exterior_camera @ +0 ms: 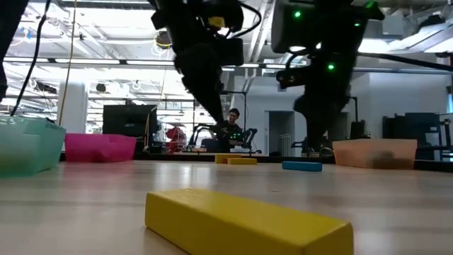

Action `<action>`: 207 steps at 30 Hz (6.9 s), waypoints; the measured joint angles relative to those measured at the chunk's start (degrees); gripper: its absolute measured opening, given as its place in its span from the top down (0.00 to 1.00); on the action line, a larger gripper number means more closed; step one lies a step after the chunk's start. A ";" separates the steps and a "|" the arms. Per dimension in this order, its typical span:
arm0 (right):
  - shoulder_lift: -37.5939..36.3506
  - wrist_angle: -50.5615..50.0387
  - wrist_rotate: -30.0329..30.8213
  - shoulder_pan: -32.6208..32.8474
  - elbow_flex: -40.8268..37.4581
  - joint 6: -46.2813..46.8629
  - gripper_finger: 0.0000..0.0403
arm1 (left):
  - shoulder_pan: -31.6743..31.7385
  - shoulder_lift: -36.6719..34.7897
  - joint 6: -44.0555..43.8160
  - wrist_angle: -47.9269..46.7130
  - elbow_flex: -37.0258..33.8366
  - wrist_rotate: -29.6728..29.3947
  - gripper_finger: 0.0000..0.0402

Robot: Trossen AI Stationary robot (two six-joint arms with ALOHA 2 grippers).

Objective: Sort blocks
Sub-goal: Put the yellow block into the green bin

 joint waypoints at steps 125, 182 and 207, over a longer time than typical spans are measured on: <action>-36.78 2.71 -13.29 -42.81 -25.88 -4.31 0.57 | -34.62 0.04 -3.28 46.46 -20.59 2.57 0.49; -44.45 11.70 -13.11 -16.32 -22.50 -1.60 0.33 | -32.11 14.88 4.23 52.89 -15.04 2.87 0.74; -43.36 11.95 -12.41 0.37 -22.50 4.67 0.33 | -32.80 -11.28 -0.65 13.16 -15.34 -13.64 0.74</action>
